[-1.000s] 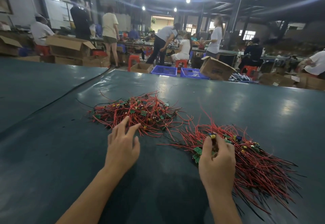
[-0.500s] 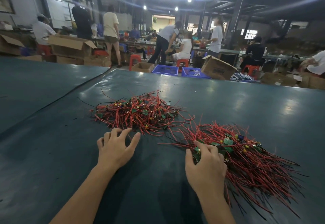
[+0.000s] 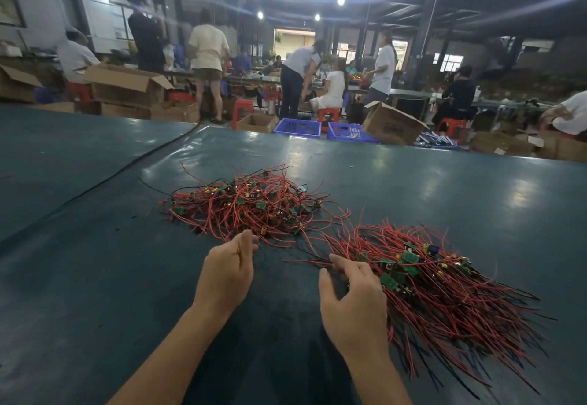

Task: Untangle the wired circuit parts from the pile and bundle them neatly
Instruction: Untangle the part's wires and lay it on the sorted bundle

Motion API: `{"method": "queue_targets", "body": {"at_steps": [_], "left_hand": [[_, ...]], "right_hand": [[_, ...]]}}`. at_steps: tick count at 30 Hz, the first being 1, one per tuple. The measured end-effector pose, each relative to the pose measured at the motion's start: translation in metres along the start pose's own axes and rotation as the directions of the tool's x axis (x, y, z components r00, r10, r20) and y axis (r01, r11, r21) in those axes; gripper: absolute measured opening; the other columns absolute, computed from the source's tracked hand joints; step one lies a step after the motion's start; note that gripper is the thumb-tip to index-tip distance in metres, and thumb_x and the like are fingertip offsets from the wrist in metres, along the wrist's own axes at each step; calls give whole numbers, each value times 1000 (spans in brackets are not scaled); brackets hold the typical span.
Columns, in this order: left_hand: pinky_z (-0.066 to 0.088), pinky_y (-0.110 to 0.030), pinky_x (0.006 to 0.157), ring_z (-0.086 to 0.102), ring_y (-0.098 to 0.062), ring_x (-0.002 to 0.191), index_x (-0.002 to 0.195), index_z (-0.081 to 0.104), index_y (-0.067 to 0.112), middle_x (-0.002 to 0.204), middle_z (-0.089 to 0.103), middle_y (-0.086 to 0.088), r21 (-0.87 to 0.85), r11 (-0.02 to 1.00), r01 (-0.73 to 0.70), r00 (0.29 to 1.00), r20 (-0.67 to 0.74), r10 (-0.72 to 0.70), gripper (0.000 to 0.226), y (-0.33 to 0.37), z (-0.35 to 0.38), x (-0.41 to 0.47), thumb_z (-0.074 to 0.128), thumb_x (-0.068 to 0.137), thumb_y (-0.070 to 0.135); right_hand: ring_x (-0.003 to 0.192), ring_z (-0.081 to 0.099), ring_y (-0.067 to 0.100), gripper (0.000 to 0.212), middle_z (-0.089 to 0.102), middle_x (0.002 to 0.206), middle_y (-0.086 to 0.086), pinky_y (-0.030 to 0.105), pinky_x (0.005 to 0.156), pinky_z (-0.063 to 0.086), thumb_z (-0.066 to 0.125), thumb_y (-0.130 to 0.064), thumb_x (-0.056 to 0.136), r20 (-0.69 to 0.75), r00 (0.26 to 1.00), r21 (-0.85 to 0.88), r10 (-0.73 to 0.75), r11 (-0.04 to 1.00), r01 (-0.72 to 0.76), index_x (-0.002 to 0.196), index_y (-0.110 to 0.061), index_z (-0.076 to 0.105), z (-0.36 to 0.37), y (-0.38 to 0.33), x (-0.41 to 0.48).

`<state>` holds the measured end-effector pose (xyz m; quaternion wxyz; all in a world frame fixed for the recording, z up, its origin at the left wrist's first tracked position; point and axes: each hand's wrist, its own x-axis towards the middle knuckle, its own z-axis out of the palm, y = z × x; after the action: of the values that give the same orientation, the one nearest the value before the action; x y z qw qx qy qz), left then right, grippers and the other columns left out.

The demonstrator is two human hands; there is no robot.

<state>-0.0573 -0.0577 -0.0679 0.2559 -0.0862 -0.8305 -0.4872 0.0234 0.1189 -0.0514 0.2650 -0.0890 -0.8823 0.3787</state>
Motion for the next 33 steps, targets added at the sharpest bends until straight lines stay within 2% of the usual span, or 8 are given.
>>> {"method": "queue_targets", "body": {"at_steps": [5, 9, 11, 14, 17, 20, 26, 33], "left_hand": [[55, -24, 58, 71, -26, 66, 85, 70, 5, 70, 73, -11, -589, 799, 120, 993, 75, -93, 60, 36, 25, -16, 30, 99, 46], [54, -27, 60, 70, -30, 65, 78, 74, 9, 71, 72, -19, -741, 659, 128, 986, 165, -5, 56, 54, 29, -25, 35, 98, 44], [54, -28, 62, 69, -30, 68, 82, 74, 11, 74, 71, -20, -765, 634, 109, 984, 173, 40, 53, 57, 26, -26, 44, 93, 53], [52, -25, 72, 68, -21, 85, 113, 65, 13, 98, 70, -12, -677, 732, -80, 964, 136, 230, 55, 51, 19, -25, 58, 84, 58], [51, -24, 81, 64, -15, 99, 137, 48, 26, 120, 62, 9, -385, 886, -258, 894, 254, 370, 67, 41, 17, -25, 69, 77, 49], [52, -30, 84, 63, -12, 100, 137, 48, 30, 120, 61, 13, -355, 901, -251, 859, 348, 376, 65, 41, 18, -28, 69, 79, 50], [47, -21, 90, 59, -11, 109, 138, 50, 29, 126, 56, 16, -304, 863, -403, 789, 363, 496, 55, 40, 14, -29, 61, 84, 25], [56, -32, 78, 65, -12, 95, 114, 70, 9, 107, 68, 0, -263, 837, -480, 827, 183, 532, 25, 40, 24, -25, 66, 89, 8]], "right_hand": [[75, 64, 2, 37, 66, 85, -12, 19, 71, 53, 74, -22, 86, 245, 964, 219, 102, 963, -157, 122, -28, 64, 10, 7, 2], [73, 67, 11, 35, 67, 85, -8, 33, 73, 58, 77, -19, 84, 340, 937, 268, 82, 946, -180, 112, -34, 63, 18, 11, 2], [68, 64, 3, 19, 65, 74, -11, 26, 69, 55, 74, -19, 86, 294, 955, 265, 36, 957, -118, 94, -32, 65, 19, 11, 2], [68, 62, -2, 12, 67, 73, -12, 21, 66, 50, 73, -20, 86, 182, 983, 319, 29, 944, -87, 90, -30, 68, 16, 9, 4], [75, 65, 5, 15, 69, 77, -7, 27, 73, 54, 72, -12, 87, 119, 993, 368, 2, 929, -47, 83, -26, 69, 10, 9, 5], [87, 68, 15, 17, 71, 87, -1, 37, 83, 55, 66, -1, 88, 147, 989, 434, -13, 900, -53, 94, -16, 72, 8, 8, 4], [70, 63, 1, 23, 69, 74, -16, 17, 64, 48, 67, -11, 90, 87, 996, 378, -36, 926, 0, 78, -32, 66, 2, 5, 2], [82, 64, 1, 20, 68, 86, -12, 17, 75, 51, 68, -8, 88, 106, 990, 264, -92, 963, 61, 100, -24, 71, 3, 3, 1]]}}
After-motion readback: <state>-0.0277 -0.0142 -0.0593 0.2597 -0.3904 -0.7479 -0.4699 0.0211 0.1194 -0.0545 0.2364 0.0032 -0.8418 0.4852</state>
